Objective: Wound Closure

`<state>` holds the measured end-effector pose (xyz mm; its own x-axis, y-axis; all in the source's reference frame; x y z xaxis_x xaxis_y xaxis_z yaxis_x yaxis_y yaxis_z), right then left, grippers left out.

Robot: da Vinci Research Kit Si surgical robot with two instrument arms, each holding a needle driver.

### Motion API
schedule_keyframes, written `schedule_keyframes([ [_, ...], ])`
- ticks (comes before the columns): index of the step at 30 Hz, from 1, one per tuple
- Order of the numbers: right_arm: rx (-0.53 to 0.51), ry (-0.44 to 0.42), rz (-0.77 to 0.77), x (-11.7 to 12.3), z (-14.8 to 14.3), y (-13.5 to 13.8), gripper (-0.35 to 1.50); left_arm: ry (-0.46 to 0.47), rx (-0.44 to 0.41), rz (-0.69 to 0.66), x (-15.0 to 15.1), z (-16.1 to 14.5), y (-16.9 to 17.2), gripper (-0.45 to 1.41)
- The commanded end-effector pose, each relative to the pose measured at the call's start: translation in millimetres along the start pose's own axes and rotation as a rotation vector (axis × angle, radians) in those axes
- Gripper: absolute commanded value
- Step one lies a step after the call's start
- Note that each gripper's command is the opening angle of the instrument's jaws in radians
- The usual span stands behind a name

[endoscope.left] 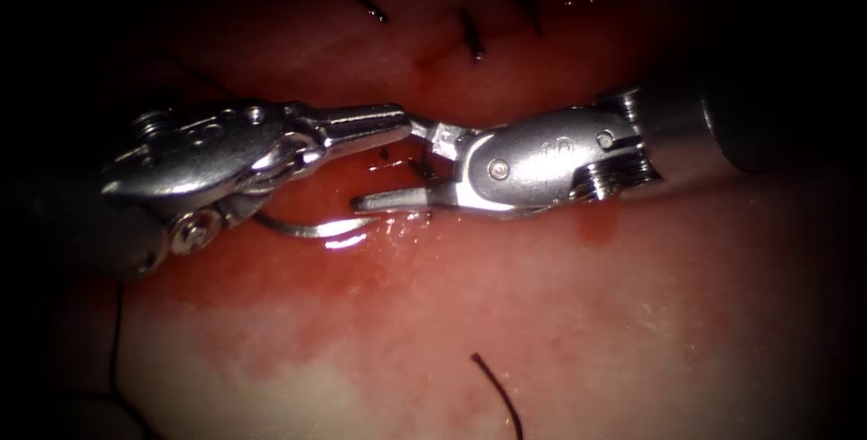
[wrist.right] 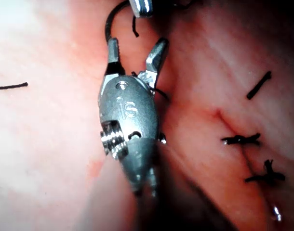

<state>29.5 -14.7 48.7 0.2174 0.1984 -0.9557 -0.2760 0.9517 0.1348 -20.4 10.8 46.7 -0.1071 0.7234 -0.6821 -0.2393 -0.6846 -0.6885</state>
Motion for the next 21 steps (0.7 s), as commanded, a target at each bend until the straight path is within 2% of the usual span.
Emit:
schedule_keyframes([
  [1,0.008,-0.012,0.004,-0.5,-1.5,-0.8,1.31,-0.002,-0.009,0.000,-1.1,0.0,0.9,-0.45],
  [5,0.004,-0.032,0.004,-0.7,-5.5,-0.4,1.31,-0.013,-0.037,0.007,-2.3,-2.9,3.3,-0.45],
  [6,-0.009,-0.049,0.006,-0.9,-7.7,0.2,1.31,-0.017,-0.046,0.010,-2.9,-4.1,4.5,-0.45],
  [11,-0.036,-0.081,0.006,-1.4,-11.2,1.1,1.31,-0.027,-0.071,0.017,-4.1,-6.1,7.5,-0.45],
  [12,-0.053,-0.086,0.007,-1.7,-12.3,1.5,1.31,-0.029,-0.083,0.016,-4.7,-6.4,9.2,-0.45],
  [18,-0.076,-0.099,0.014,-1.9,-12.7,1.7,1.31,-0.115,-0.114,0.066,-7.0,-5.0,12.4,-0.45],
  [21,-0.076,-0.099,0.014,-1.8,-12.6,1.5,1.31,-0.122,-0.110,0.075,-8.0,-4.1,12.7,-0.45],
])
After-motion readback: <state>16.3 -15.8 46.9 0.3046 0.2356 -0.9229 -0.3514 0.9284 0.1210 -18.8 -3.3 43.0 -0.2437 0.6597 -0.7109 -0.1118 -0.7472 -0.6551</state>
